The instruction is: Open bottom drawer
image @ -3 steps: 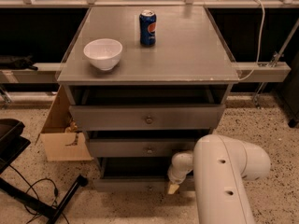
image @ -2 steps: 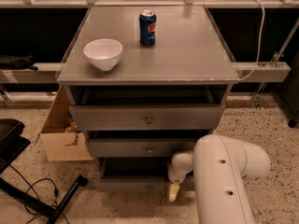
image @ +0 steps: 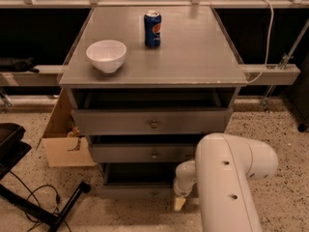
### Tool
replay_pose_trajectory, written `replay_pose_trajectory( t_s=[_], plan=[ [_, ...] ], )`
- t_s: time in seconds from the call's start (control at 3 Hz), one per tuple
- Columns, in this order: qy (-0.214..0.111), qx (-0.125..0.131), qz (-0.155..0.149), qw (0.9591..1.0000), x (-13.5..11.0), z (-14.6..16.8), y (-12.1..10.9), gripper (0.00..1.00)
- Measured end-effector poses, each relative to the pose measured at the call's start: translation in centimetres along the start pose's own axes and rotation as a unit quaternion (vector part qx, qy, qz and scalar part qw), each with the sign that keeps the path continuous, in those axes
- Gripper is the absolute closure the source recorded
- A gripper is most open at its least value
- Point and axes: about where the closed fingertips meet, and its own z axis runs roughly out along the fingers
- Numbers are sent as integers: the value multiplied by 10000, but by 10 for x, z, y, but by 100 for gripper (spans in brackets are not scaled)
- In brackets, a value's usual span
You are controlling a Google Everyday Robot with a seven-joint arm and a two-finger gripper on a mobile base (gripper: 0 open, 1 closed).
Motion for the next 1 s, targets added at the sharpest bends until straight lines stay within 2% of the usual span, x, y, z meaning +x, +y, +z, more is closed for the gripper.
replay_pose_trajectory(
  t_s=[0.33,0.67,1.0],
  plan=[
    [138,-181,72,9997,0,-6,23,47],
    [284,-522,103,9982,-3,-5,50,78],
    [364,-719,95,9967,-3,-5,64,99]
  ],
)
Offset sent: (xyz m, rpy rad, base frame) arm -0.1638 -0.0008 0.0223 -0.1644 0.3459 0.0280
